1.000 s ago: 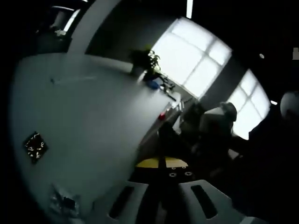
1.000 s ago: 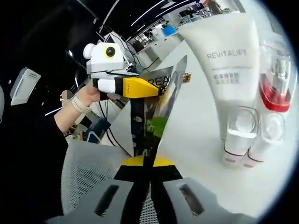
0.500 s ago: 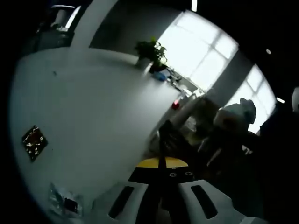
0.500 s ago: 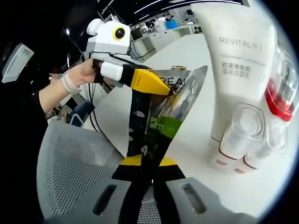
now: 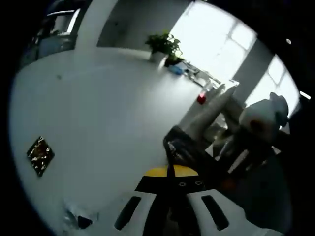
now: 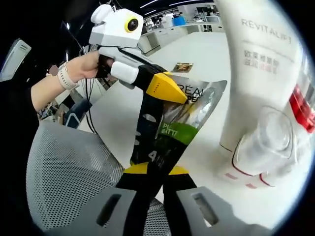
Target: Arrange the skincare products in the storage area until every visible bottle or jar stands upright without overlapping.
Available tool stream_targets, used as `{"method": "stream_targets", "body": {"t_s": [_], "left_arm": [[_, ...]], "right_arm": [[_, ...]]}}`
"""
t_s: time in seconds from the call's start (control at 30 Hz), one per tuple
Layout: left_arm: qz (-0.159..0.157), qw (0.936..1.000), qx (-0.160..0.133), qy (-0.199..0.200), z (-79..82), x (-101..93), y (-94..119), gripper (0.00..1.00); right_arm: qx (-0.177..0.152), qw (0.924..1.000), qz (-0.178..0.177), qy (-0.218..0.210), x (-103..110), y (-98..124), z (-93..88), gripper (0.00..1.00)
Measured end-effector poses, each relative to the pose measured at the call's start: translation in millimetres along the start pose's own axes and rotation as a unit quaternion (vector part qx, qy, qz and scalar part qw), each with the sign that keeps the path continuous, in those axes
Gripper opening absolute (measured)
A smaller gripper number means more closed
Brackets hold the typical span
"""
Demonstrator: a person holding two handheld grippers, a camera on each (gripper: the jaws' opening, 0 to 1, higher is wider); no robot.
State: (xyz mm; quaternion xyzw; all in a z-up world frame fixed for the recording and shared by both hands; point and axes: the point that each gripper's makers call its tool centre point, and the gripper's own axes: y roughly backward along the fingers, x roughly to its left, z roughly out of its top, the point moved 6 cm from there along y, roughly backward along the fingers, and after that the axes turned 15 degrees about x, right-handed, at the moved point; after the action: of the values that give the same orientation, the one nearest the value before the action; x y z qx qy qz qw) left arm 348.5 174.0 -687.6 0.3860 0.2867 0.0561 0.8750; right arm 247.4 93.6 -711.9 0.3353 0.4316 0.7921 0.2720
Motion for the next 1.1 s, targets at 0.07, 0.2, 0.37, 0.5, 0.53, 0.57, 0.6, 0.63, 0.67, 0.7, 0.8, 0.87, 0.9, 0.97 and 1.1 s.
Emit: {"method": "stream_targets", "body": {"t_s": [0.07,0.2,0.37,0.5,0.53,0.57,0.6,0.63,0.67,0.7,0.8,0.87,0.9,0.97,1.1], "left_arm": [[0.006,1.0000,0.005,-0.006,-0.1,2.6,-3.1,0.00],[0.012,0.9996,0.025,-0.002,-1.8,9.1,-9.1,0.00],[0.034,0.9981,0.049,-0.017,-4.5,16.6,-15.3,0.00],[0.039,0.9972,0.060,-0.020,-6.0,21.2,-18.8,0.00],[0.039,0.9972,0.061,-0.018,-6.1,22.3,-19.6,0.00],[0.040,0.9971,0.062,-0.019,-6.3,22.9,-20.0,0.00],[0.043,0.9968,0.064,-0.021,-6.6,24.3,-21.3,0.00],[0.045,0.9965,0.067,-0.022,-6.9,25.8,-22.1,0.00],[0.047,0.9963,0.069,-0.022,-7.3,27.5,-23.3,0.00],[0.046,0.9962,0.071,-0.022,-7.6,28.5,-24.1,0.00],[0.044,0.9956,0.078,-0.030,-8.0,29.6,-27.5,0.00],[0.051,0.9941,0.088,-0.038,-8.4,31.6,-29.7,0.00],[0.054,0.9933,0.093,-0.041,-8.4,32.5,-30.5,0.00],[0.056,0.9927,0.097,-0.046,-7.9,33.3,-31.2,0.00],[0.056,0.9927,0.097,-0.046,-5.4,35.9,-32.0,0.00]], "right_arm": [[0.002,1.0000,0.000,-0.004,-2.0,-0.6,-0.7,0.10],[0.009,0.9999,0.002,-0.011,-6.0,-3.8,-2.5,0.11],[0.015,0.9998,-0.003,-0.011,-6.8,-7.8,-3.7,0.13],[0.025,0.9996,-0.009,-0.007,-8.0,-11.2,-7.7,0.16],[0.025,0.9996,-0.009,-0.007,-8.4,-10.7,-8.0,0.16],[0.025,0.9996,-0.011,-0.007,-9.1,-10.5,-8.4,0.16],[0.026,0.9996,-0.012,-0.008,-9.6,-10.1,-8.8,0.17],[0.028,0.9995,-0.014,-0.010,-10.2,-9.5,-9.5,0.17],[0.031,0.9993,-0.017,-0.008,-10.8,-8.7,-10.4,0.18],[0.033,0.9992,-0.022,-0.003,-11.0,-7.4,-11.8,0.18],[0.039,0.9989,-0.027,0.000,-10.3,-5.6,-15.9,0.18],[0.045,0.9984,-0.035,0.003,-10.5,-4.1,-19.9,0.18],[0.047,0.9982,-0.038,0.005,-10.8,-3.2,-21.5,0.17],[0.051,0.9976,-0.047,0.009,-12.0,-0.1,-25.9,0.15],[0.051,0.9966,-0.064,0.007,-16.4,5.1,-32.2,0.12]]}}
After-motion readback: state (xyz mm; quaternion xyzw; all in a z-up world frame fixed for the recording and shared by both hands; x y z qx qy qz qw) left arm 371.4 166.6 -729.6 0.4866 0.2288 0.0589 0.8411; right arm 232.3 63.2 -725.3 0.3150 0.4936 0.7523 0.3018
